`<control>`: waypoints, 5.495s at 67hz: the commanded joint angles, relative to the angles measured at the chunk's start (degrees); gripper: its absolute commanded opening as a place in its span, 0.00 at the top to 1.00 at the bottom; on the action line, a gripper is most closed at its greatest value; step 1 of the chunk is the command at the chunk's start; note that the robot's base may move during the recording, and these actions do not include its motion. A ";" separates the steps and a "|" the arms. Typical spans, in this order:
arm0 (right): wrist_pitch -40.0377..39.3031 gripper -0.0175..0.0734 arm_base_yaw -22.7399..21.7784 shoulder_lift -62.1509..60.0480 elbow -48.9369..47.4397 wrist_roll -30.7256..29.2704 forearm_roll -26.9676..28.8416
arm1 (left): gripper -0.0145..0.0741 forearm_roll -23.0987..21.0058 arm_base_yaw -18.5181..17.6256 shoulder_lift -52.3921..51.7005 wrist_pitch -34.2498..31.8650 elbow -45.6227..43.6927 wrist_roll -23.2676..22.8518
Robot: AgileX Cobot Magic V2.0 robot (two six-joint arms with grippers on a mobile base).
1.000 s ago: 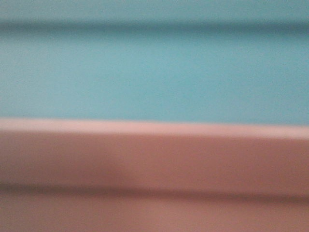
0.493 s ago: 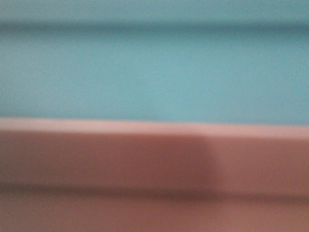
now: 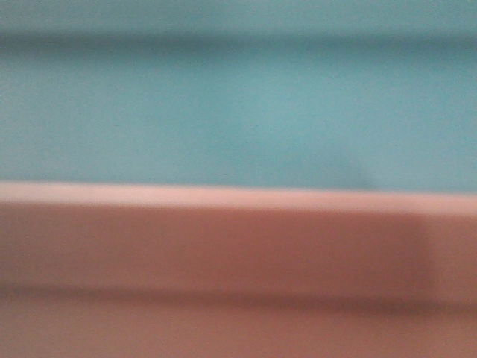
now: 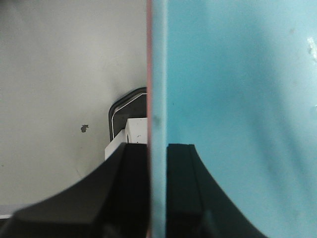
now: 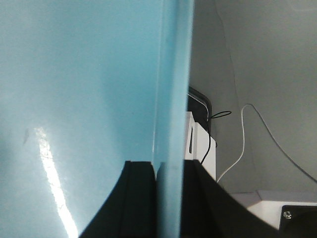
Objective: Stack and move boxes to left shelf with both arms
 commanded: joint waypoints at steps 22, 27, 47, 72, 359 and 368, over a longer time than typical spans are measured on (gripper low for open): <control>2.95 0.75 0.13 -1.92 -1.67 -0.55 -0.92 | 0.84 0.33 -0.33 -2.03 5.61 -2.01 0.33; 2.95 0.75 0.13 -1.92 -1.67 -0.55 -0.92 | 0.84 0.33 -0.33 -2.03 5.61 -2.01 0.33; 2.95 0.75 0.13 -1.92 -1.67 -0.55 -0.92 | 0.84 0.33 -0.33 -2.03 5.61 -2.01 0.33; 2.95 0.75 0.13 -1.92 -1.67 -0.55 -0.92 | 0.84 0.33 -0.33 -2.03 5.61 -2.01 0.33; -33.47 0.75 -24.19 26.76 -40.92 -24.26 -14.92 | 0.83 3.43 22.10 25.61 -33.99 -39.81 26.50; -43.37 0.75 -24.19 20.18 -29.95 -24.26 -15.62 | 0.83 3.32 22.10 18.51 -43.22 -27.80 26.50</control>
